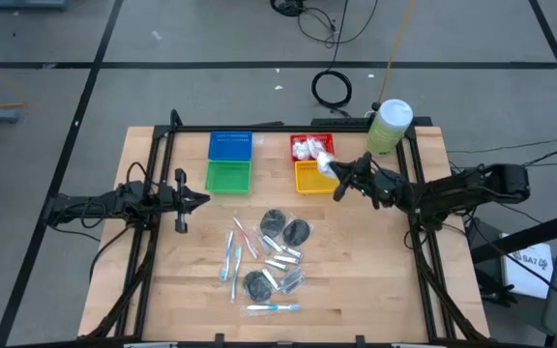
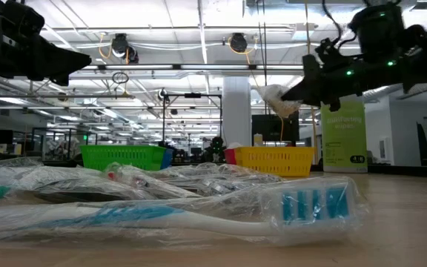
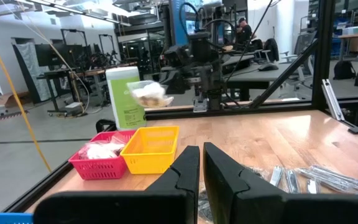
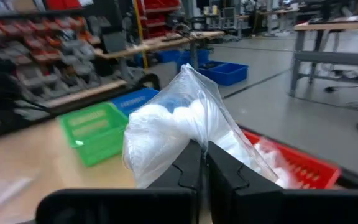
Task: Pick & Place Travel size toiletries
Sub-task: Put the cotton pack into the red bin
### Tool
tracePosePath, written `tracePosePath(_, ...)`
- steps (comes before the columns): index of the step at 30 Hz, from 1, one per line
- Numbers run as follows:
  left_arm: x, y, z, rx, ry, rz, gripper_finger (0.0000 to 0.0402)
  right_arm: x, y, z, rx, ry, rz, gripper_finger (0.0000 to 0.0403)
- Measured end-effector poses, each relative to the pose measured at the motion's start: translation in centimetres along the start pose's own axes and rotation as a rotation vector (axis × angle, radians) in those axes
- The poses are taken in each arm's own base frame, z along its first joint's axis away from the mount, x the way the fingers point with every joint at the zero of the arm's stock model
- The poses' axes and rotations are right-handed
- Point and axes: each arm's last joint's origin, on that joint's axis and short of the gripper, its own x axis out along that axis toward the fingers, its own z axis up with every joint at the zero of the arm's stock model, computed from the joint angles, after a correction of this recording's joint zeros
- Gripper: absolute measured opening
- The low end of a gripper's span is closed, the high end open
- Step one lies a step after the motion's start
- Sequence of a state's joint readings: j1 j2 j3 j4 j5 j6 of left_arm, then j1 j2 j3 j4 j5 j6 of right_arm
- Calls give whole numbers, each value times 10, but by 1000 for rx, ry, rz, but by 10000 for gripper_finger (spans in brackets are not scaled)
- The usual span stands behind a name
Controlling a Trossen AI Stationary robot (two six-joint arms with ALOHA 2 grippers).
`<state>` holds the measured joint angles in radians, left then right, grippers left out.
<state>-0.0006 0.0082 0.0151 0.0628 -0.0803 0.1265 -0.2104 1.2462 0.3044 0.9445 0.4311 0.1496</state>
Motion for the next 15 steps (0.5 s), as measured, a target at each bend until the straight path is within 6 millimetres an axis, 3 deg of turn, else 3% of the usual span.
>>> tracePosePath(8,0,0,0,0,0,0,24,49,-26,7,-76,95,-60,2)
tracePosePath(15,0,0,0,0,0,0,24,85,-51,-5,-78,155,-173,2)
